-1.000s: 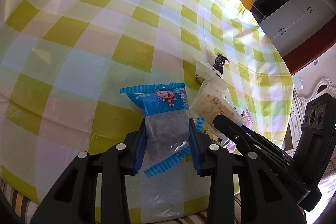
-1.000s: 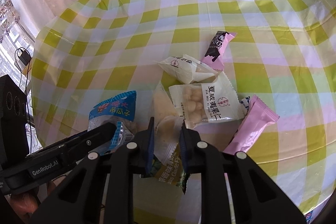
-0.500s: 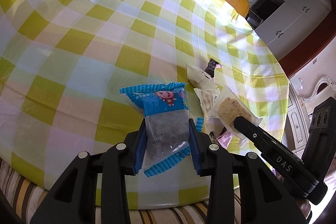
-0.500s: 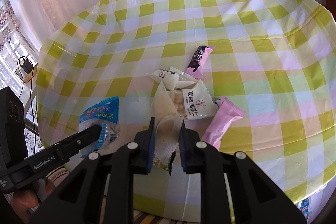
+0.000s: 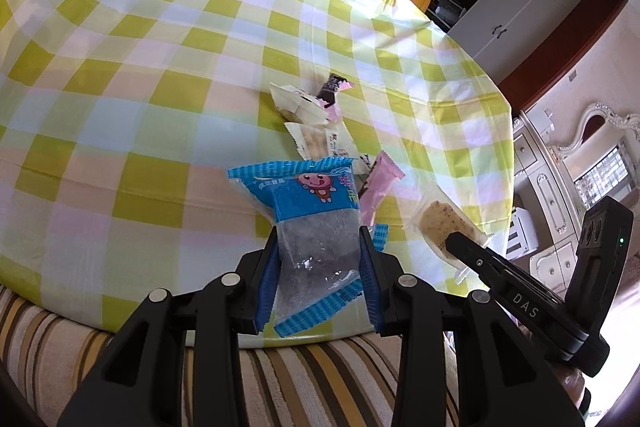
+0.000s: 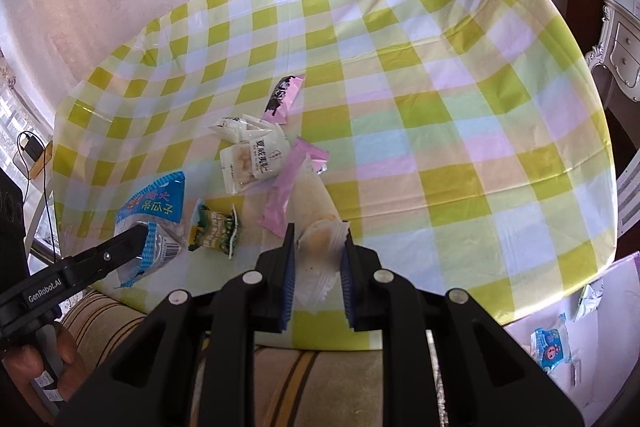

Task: Organize snacks
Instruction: 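Carry the blue bag and cookie pack to the white box and release them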

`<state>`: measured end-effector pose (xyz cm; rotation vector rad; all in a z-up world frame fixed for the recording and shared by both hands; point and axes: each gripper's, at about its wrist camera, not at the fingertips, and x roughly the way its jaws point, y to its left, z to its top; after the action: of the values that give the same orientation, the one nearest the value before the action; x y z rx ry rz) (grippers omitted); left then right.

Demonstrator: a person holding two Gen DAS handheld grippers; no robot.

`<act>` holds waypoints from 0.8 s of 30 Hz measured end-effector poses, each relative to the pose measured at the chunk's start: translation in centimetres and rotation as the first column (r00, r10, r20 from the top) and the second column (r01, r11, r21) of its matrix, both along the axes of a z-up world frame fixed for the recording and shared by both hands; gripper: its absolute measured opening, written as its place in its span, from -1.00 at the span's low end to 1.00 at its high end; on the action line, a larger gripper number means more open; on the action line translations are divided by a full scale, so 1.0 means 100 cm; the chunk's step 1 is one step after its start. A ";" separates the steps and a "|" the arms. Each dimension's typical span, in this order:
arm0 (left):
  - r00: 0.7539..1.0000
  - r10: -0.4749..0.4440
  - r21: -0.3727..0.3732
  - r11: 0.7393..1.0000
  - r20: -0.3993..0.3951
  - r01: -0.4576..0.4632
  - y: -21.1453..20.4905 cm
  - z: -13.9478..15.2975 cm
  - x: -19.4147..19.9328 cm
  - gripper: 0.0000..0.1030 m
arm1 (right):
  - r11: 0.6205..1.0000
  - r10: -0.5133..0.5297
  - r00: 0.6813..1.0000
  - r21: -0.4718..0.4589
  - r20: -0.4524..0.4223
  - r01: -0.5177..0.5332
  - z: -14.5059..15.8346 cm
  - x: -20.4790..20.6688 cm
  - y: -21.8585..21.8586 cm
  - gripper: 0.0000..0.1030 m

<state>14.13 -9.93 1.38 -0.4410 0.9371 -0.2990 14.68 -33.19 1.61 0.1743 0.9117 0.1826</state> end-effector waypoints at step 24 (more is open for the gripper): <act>0.867 -0.493 0.006 0.869 -0.074 0.495 -0.185 -0.003 -0.044 -0.33 | 0.943 -0.327 0.945 -0.070 -0.023 0.324 -0.015 -0.093 -0.166 -0.62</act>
<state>9.77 -28.40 1.09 -0.1799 1.1165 -0.7434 5.36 -49.78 0.07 0.2657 0.9082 -0.1579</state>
